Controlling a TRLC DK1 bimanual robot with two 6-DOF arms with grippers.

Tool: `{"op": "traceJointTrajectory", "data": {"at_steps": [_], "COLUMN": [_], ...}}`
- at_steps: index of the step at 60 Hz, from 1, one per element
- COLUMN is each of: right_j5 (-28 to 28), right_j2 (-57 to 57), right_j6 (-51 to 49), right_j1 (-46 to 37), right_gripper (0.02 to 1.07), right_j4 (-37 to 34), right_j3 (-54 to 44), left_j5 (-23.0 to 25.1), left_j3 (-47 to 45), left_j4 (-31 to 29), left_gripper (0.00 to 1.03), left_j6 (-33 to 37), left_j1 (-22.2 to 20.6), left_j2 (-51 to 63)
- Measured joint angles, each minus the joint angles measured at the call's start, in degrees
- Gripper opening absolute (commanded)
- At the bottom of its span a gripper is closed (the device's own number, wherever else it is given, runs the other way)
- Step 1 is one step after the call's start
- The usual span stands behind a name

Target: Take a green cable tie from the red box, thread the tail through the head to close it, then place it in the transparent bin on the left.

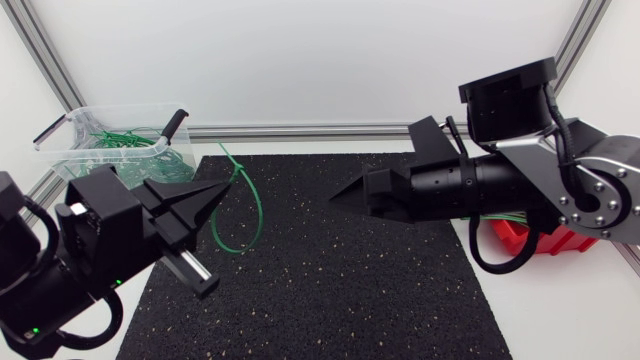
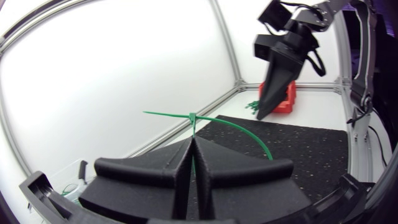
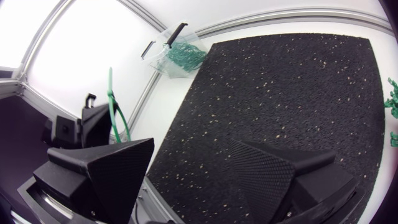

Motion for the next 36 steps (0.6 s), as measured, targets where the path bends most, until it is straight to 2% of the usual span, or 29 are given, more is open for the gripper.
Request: {"op": "traceJointTrajectory", "data": {"at_steps": [13,21,25,30,36], "right_j5": [3.48,5.09,5.64,5.75,5.73], "right_j2": [1.36,1.33,0.98,-0.13,-2.05], "right_j6": [-5.11,-6.49,-6.82,-7.39,-8.11], "right_j1": [-3.78,-4.52,-4.52,-4.68,-5.20], "right_gripper": [1.03,1.02,1.03,1.02,1.02], "right_j4": [0.04,0.07,0.02,-0.17,-1.03], "right_j3": [-0.70,-1.64,-2.23,-2.64,-2.84], "left_j5": [2.23,3.93,4.85,4.94,5.11], "left_j3": [9.18,19.34,26.08,34.58,45.29], "left_j4": [-0.04,-0.20,-2.67,-5.20,-12.70], "left_gripper": [0.04,0.04,0.04,0.04,0.04], "left_j6": [-2.38,-6.10,-7.98,-9.68,-11.23], "left_j1": [21.68,34.75,40.30,45.20,49.07], "left_j2": [4.50,11.89,17.00,24.24,33.42]}}
